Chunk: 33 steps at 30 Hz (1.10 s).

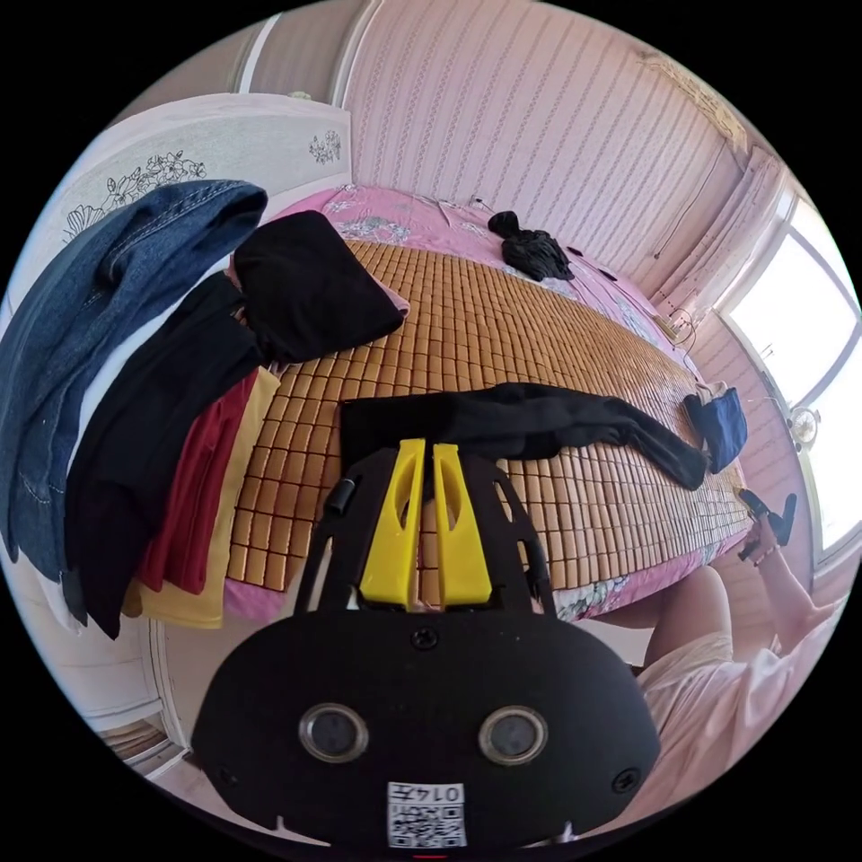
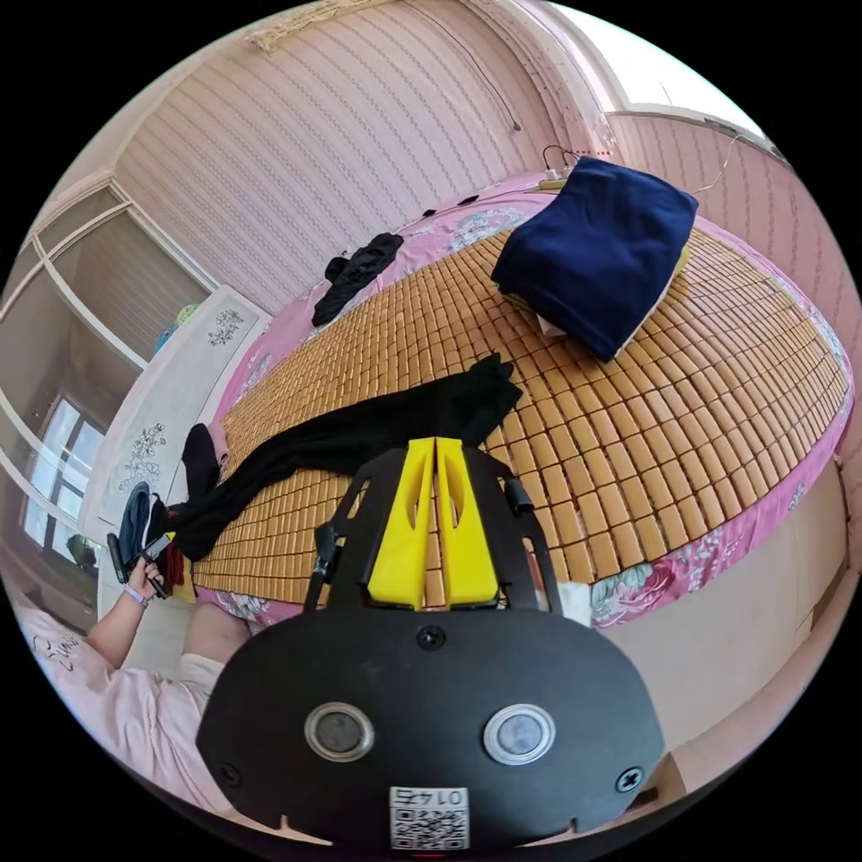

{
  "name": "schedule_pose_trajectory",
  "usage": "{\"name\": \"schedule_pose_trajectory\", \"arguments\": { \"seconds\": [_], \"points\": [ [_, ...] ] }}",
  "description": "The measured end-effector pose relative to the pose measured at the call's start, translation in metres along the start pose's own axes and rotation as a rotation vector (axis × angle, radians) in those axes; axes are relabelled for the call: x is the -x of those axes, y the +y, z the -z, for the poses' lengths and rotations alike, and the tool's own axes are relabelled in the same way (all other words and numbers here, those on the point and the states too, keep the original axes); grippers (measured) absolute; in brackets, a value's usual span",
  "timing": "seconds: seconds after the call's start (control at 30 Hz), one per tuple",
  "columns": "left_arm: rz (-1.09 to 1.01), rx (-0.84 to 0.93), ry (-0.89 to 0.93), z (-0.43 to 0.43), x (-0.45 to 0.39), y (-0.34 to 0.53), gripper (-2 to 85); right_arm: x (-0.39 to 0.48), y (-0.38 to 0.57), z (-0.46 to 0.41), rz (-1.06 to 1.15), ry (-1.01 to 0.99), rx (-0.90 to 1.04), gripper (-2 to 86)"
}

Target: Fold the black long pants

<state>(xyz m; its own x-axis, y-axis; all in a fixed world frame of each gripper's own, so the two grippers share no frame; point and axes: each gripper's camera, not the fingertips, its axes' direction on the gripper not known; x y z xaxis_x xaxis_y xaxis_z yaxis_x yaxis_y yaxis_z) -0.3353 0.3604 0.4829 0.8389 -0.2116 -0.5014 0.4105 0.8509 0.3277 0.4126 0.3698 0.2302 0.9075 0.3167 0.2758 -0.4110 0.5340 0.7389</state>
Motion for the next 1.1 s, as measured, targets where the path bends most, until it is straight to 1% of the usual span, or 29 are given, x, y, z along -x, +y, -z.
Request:
{"name": "schedule_pose_trajectory", "arguments": {
  "seconds": [0.1, 0.27, 0.37, 0.4, 0.5, 0.57, 0.63, 0.73, 0.8, 0.9, 1.0, 1.07, 1.1],
  "points": [
    [0.015, 0.0, 0.009, 0.009, 0.003, 0.002, -0.9, 0.011, -0.021, -0.024, -0.002, 0.019, 0.099, 5.8],
    [-0.028, 0.008, -0.044, 0.026, 0.001, -0.004, -0.9, 0.02, -0.059, -0.053, -0.046, 0.169, 0.09, 8.2],
    [-0.005, 0.018, -0.053, 0.032, 0.006, -0.007, -0.9, 0.006, -0.078, -0.079, -0.139, 0.234, 0.163, 5.4],
    [0.0, 0.019, -0.057, 0.033, 0.007, -0.007, -0.9, 0.001, -0.083, -0.084, -0.151, 0.234, 0.212, 2.8],
    [0.012, 0.013, -0.067, 0.039, 0.01, -0.013, -1.0, 0.002, -0.095, -0.057, -0.131, 0.127, 0.112, 1.1],
    [0.006, -0.029, -0.062, 0.048, 0.01, -0.022, -1.0, 0.009, -0.103, -0.027, -0.065, 0.075, 0.036, 0.6],
    [-0.008, -0.069, -0.063, 0.056, 0.008, -0.031, -1.0, 0.015, -0.107, 0.022, 0.029, 0.034, -0.086, 0.2],
    [-0.014, -0.135, -0.035, 0.069, 0.007, -0.043, -1.0, 0.001, -0.098, 0.073, 0.021, -0.02, -0.188, -0.1],
    [-0.014, -0.157, -0.024, 0.075, 0.008, -0.046, -1.0, -0.011, -0.091, 0.09, 0.018, -0.046, -0.175, -0.1],
    [-0.034, -0.135, -0.011, 0.076, 0.009, -0.048, -1.0, -0.024, -0.075, 0.106, 0.032, 0.006, -0.146, -0.2],
    [-0.042, -0.135, 0.007, 0.076, 0.011, -0.05, -1.0, -0.047, -0.069, 0.113, -0.081, -0.074, -0.132, -0.3],
    [-0.01, -0.121, 0.026, 0.078, 0.019, -0.065, -1.0, -0.05, -0.075, 0.124, -0.102, -0.103, -0.171, -0.3],
    [-0.008, -0.133, 0.034, 0.08, 0.02, -0.069, -1.0, -0.049, -0.078, 0.137, -0.104, -0.146, -0.234, -0.3]
  ]
}}
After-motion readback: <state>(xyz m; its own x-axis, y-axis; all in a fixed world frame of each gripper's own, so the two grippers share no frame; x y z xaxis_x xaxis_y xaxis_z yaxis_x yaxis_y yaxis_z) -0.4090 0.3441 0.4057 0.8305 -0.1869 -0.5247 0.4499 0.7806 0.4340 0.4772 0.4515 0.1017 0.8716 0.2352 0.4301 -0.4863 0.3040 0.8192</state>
